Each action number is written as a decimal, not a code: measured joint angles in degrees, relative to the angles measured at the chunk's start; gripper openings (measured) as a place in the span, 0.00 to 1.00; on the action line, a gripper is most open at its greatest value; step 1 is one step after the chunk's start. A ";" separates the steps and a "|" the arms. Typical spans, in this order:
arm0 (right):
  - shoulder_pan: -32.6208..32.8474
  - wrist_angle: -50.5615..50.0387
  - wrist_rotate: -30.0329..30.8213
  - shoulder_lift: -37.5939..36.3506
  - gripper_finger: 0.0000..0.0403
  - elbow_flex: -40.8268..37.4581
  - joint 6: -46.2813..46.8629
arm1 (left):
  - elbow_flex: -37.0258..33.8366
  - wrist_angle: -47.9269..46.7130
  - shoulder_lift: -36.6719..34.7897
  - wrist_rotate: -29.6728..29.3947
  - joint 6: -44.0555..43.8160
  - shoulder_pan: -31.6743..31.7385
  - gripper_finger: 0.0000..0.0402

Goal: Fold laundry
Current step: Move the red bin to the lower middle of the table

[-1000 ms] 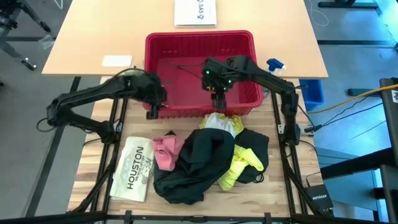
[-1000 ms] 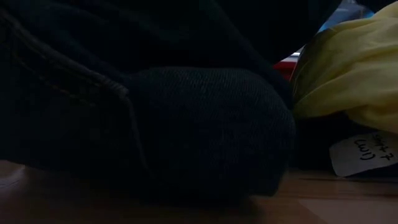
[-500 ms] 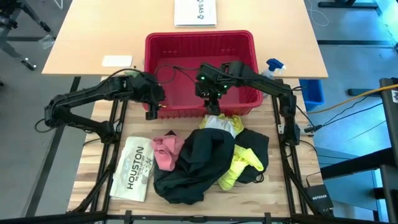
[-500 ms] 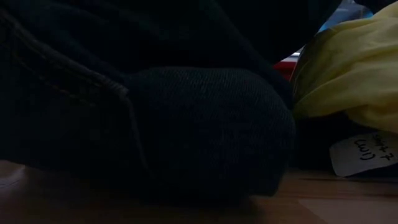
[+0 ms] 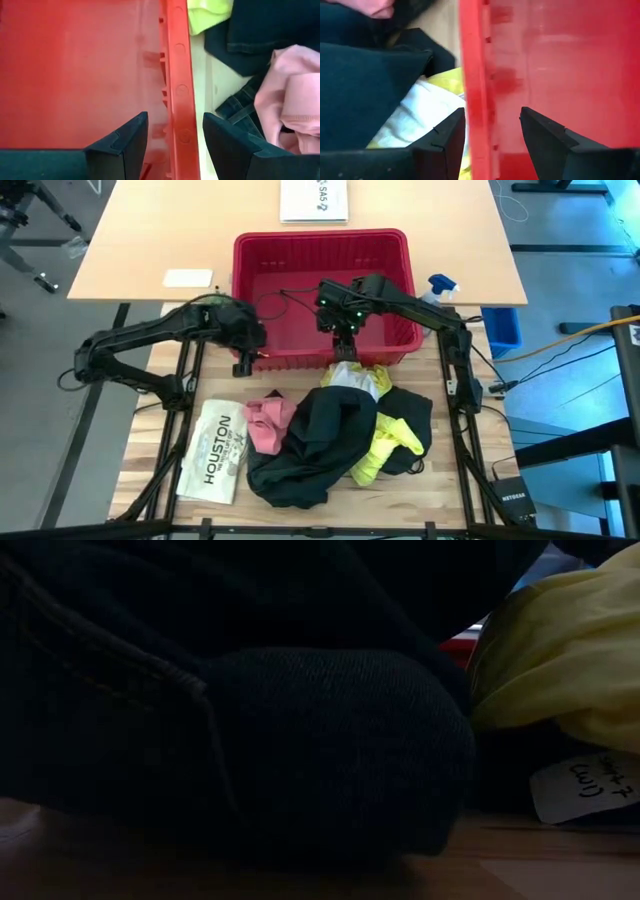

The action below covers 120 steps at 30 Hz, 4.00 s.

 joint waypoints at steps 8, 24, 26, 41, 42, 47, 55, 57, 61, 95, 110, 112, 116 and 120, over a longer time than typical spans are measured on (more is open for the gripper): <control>0.01 -0.63 -1.07 -0.09 0.45 -6.61 -0.86 | -0.02 0.03 4.39 -2.79 -0.11 0.33 0.45; -7.29 7.73 13.22 -0.11 0.45 -11.74 0.35 | 0.00 9.41 4.79 -11.71 0.81 6.93 0.45; -8.98 8.42 13.92 -0.11 0.45 -11.46 0.16 | 0.02 11.36 4.79 -11.40 1.63 8.80 0.45; -20.59 19.38 15.22 -0.65 0.45 -11.50 5.36 | 1.51 22.09 5.74 -12.06 0.05 20.83 0.45; -20.32 19.18 14.14 -1.25 0.45 -11.50 5.64 | 1.74 21.97 5.18 -11.88 0.10 20.47 0.45; -18.25 21.81 13.43 -4.11 0.45 -11.30 5.64 | 2.69 22.18 2.54 -11.45 -0.49 19.05 0.45; -18.36 24.57 12.97 -4.33 0.45 -8.90 6.43 | 2.78 20.41 1.95 -8.85 -1.92 16.23 0.45; -18.20 22.61 9.90 -4.33 0.45 -7.36 6.51 | 2.78 19.43 1.95 -8.07 -2.27 15.48 0.45; -16.75 18.69 6.24 -4.33 0.44 -6.32 6.54 | 2.78 17.29 2.54 -5.56 -1.71 14.16 0.44; -28.68 29.18 -1.59 -3.89 0.00 -15.65 13.90 | 4.35 27.81 15.24 0.22 -5.90 29.00 0.00; -27.30 28.25 -5.12 -3.89 0.00 -15.06 14.30 | 4.35 30.24 15.33 -5.03 -4.53 34.76 0.00; -26.27 28.04 -5.41 -3.89 0.00 -14.40 14.28 | 4.39 31.42 15.33 -5.64 -5.06 36.11 0.00; -23.31 27.32 -5.66 -3.91 0.00 -11.82 13.03 | 4.44 29.56 15.13 -3.14 -7.54 37.22 0.00; -20.09 22.41 -5.66 -3.98 0.00 -8.30 11.54 | 4.42 23.29 13.75 1.08 -10.31 35.45 0.00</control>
